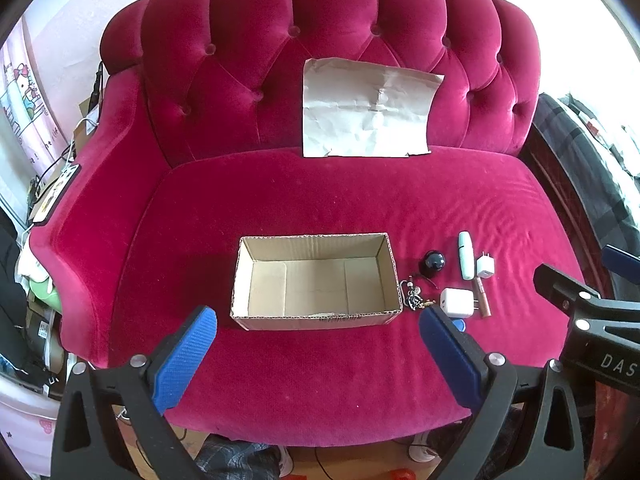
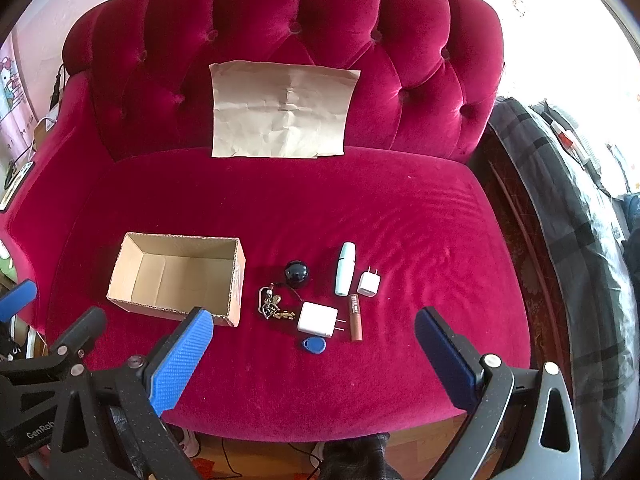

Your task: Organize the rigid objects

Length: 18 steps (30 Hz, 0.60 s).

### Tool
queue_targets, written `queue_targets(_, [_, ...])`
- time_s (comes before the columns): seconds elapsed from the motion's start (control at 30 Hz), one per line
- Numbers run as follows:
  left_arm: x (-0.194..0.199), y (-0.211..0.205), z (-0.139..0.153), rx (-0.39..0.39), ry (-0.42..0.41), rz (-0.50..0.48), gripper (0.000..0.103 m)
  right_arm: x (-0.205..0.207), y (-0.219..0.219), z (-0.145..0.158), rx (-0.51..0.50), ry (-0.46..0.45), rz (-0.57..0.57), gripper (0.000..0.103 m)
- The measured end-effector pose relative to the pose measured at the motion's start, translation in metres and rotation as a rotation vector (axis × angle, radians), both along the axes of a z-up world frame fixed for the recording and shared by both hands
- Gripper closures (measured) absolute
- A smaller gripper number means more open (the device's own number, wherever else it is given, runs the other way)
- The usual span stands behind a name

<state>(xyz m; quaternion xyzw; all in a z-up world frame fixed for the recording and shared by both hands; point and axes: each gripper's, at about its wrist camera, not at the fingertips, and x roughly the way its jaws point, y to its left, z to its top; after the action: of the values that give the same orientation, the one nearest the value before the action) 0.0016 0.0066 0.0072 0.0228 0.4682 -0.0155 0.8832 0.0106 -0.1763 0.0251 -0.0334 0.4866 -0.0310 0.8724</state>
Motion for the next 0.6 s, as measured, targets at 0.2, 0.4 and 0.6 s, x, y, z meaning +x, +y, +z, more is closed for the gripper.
queue_targets(0.2, [0.0001,-0.0004,0.0001,0.001,-0.001,0.001,0.000,-0.0003,-0.0006,-0.0001,0.001,-0.002,-0.008,0.000])
queue_targets(0.4, [0.0002,-0.0013,0.0024,0.001,-0.008,0.000,0.000,0.0004,0.0020,0.0017,-0.003,-0.002,-0.008,0.000])
queue_targets(0.6, [0.0009,0.0004,0.0033,0.004,-0.013,-0.004,0.000,0.0000,0.0015,0.0022,-0.002,-0.006,-0.005,0.000])
